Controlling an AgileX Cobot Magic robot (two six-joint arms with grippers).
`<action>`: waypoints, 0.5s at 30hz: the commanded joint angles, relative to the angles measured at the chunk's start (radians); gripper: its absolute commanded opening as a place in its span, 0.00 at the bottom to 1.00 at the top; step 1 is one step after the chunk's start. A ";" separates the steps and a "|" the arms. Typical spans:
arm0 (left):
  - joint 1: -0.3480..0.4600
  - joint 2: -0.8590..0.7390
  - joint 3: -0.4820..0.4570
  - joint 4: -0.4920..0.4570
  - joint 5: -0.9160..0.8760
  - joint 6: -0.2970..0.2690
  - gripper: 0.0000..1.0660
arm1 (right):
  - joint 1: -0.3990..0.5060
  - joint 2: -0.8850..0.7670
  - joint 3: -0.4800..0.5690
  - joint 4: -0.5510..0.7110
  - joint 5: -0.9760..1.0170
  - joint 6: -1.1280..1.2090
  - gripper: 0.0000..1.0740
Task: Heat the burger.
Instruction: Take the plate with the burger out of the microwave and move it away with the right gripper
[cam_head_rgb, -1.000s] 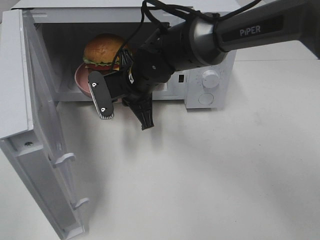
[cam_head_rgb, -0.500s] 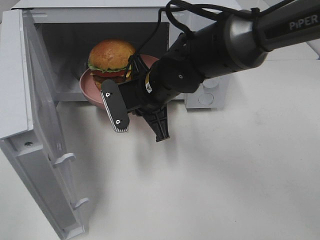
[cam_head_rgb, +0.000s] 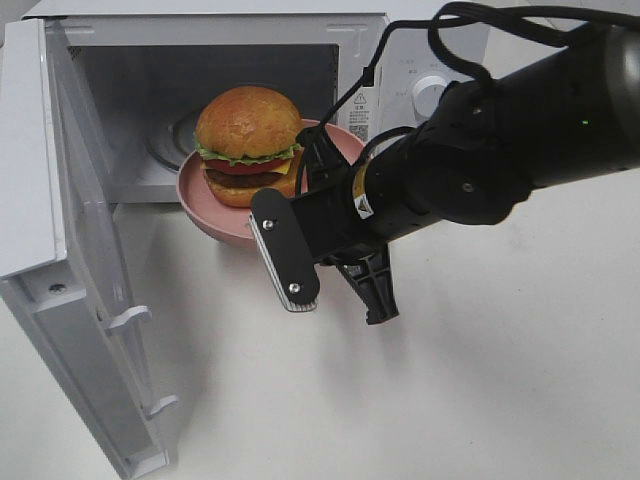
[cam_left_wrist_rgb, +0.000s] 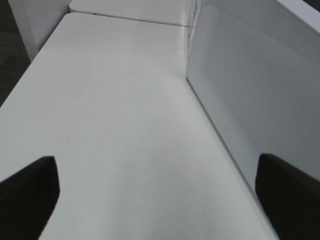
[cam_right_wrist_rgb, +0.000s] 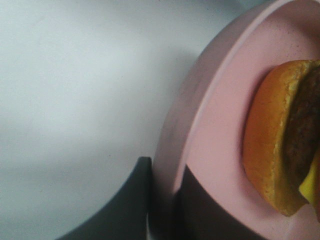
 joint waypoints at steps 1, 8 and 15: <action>0.003 -0.015 0.001 0.000 -0.010 0.002 0.94 | -0.003 -0.063 0.034 -0.008 -0.075 -0.003 0.00; 0.003 -0.015 0.001 0.000 -0.010 0.002 0.94 | -0.003 -0.176 0.143 -0.008 -0.077 -0.003 0.00; 0.003 -0.015 0.001 0.000 -0.010 0.002 0.94 | -0.003 -0.297 0.253 -0.008 -0.070 -0.003 0.00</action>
